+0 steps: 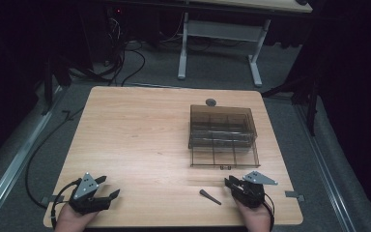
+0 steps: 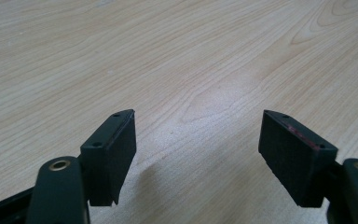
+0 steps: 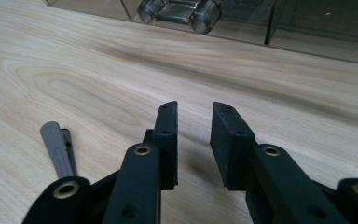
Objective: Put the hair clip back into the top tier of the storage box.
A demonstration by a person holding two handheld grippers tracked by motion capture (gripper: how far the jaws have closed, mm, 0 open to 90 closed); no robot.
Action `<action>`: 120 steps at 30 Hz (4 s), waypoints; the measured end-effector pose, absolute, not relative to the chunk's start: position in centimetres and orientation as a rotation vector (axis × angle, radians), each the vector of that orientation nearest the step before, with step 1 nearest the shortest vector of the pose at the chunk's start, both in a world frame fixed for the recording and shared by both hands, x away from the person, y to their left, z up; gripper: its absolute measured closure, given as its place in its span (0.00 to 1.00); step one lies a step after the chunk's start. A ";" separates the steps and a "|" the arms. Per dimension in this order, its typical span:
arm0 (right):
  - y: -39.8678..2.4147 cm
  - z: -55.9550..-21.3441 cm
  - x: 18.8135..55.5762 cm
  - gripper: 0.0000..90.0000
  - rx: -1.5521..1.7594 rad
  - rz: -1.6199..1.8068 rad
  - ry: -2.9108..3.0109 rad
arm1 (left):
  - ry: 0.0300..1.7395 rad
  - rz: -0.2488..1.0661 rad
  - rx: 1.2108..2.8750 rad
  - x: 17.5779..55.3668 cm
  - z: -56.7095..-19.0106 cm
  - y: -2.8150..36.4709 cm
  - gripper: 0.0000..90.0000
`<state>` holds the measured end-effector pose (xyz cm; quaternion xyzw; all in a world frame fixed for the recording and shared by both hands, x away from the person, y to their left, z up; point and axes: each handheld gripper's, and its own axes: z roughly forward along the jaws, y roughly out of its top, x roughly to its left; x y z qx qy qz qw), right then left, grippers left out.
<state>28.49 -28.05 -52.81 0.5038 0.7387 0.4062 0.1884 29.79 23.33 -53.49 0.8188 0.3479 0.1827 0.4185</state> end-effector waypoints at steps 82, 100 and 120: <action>-22.6 -53.1 27.3 0.89 1.155 1.161 2.409 | 0.860 0.445 2.071 29.8 -53.5 23.2 0.31; -23.6 -52.4 27.0 0.91 1.184 1.183 2.340 | 0.863 0.442 2.072 29.9 -53.5 23.2 0.31; -27.9 -52.4 26.6 0.90 1.349 1.043 2.212 | 0.861 0.445 2.074 29.8 -53.5 23.2 0.31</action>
